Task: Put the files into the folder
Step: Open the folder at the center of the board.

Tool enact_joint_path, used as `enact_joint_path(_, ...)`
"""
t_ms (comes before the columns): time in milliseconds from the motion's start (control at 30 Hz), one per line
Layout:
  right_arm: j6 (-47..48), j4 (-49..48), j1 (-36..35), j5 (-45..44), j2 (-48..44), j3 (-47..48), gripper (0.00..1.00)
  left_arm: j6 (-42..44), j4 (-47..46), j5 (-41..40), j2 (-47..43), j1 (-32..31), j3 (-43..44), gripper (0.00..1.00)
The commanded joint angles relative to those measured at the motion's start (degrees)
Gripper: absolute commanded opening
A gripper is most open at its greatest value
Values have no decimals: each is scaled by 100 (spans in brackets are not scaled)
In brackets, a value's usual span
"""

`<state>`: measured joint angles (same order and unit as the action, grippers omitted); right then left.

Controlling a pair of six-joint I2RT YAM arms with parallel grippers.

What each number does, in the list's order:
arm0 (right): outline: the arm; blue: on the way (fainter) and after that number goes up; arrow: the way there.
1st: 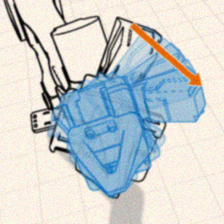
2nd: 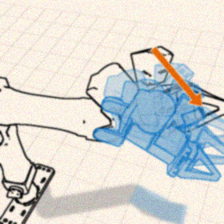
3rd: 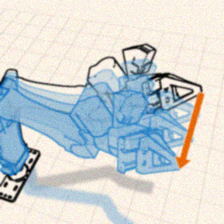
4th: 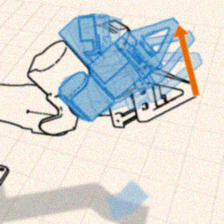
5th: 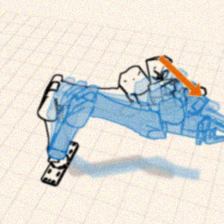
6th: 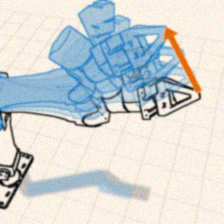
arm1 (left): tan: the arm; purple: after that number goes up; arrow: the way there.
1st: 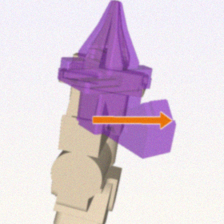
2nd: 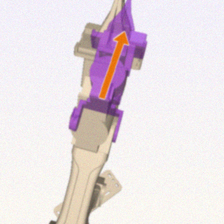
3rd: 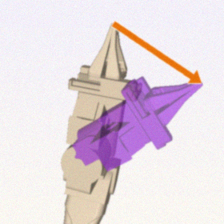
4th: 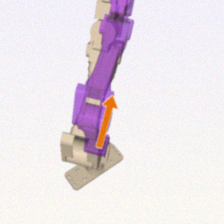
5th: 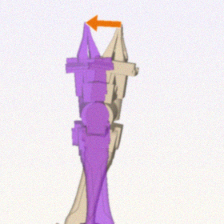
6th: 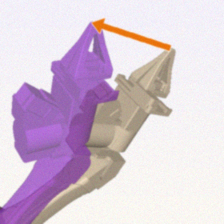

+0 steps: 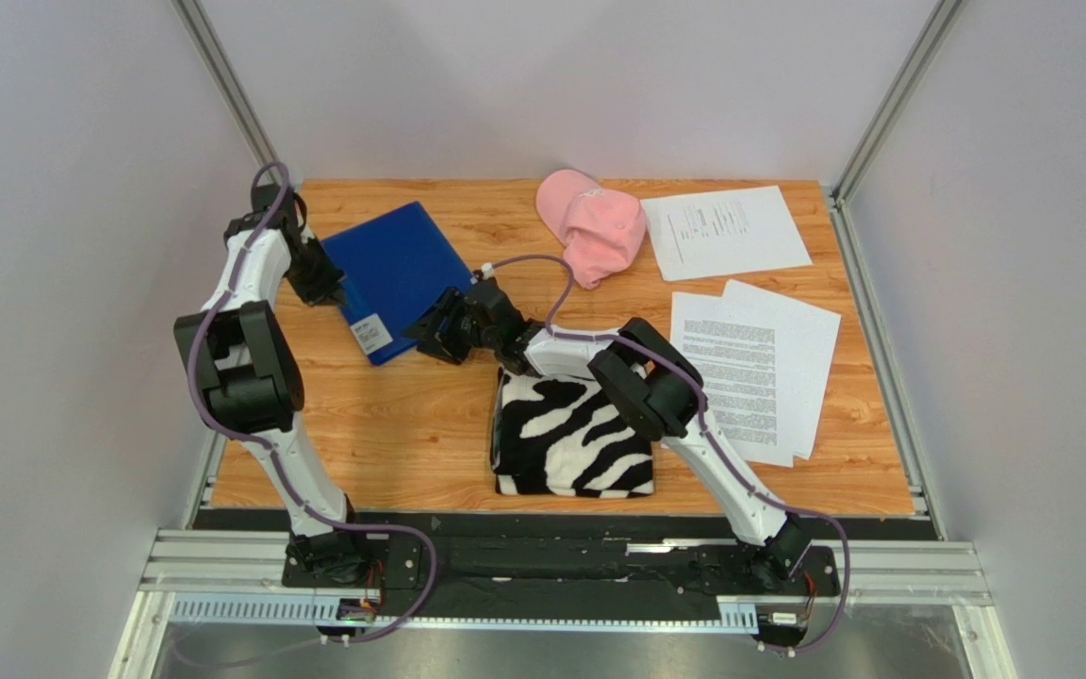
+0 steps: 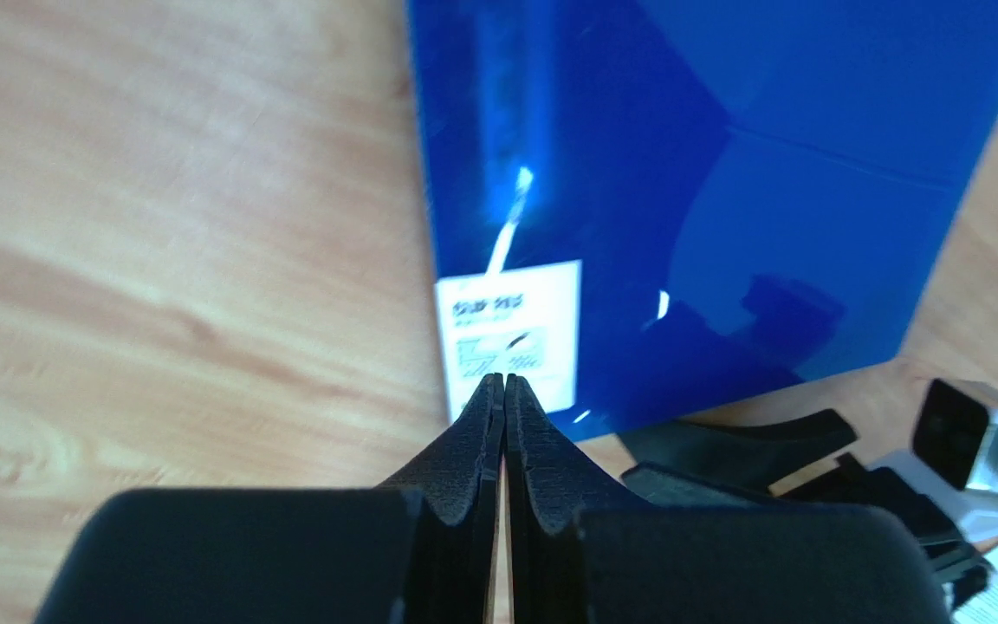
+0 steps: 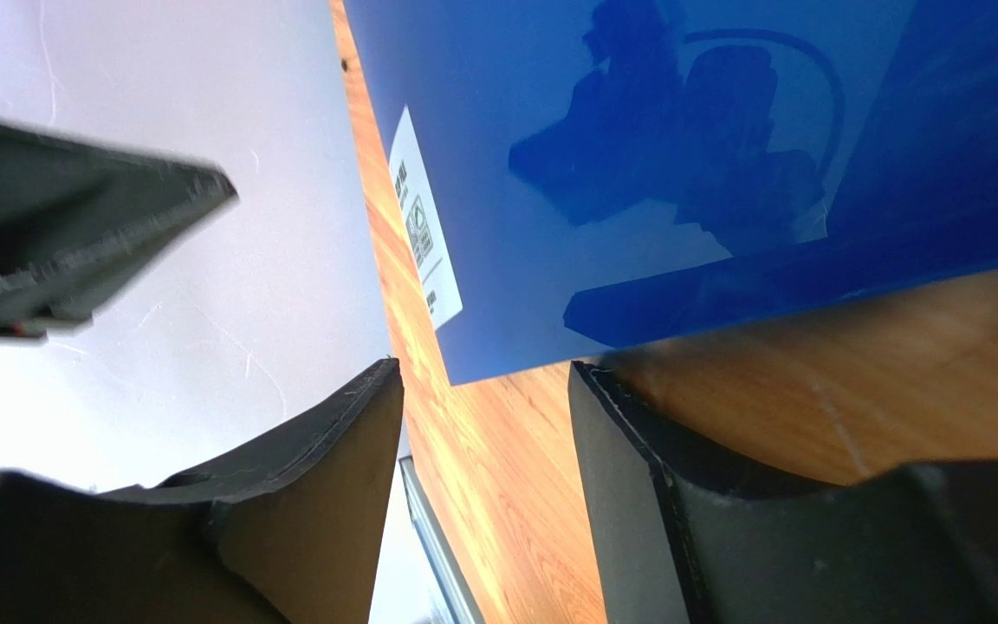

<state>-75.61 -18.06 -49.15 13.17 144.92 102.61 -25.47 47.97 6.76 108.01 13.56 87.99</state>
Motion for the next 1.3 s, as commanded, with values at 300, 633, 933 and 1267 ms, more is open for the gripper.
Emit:
enact_joint_path(300, -305, -65, 54, 1, -43, 277, 55, 165, 90, 141, 1302, -3, 580, 3)
enact_joint_path(633, -375, -232, 168, 98, -201, 31, 50, 289, 178, 79, 1285, -20, 466, 2)
enact_joint_path(933, -445, -426, 177, 370, -667, -706, 59, 376, 108, 229, 767, -3, 456, 6)
enact_joint_path(1267, -674, -532, 89, 511, -237, -136, 57, 350, 292, 167, 985, 32, 764, 6)
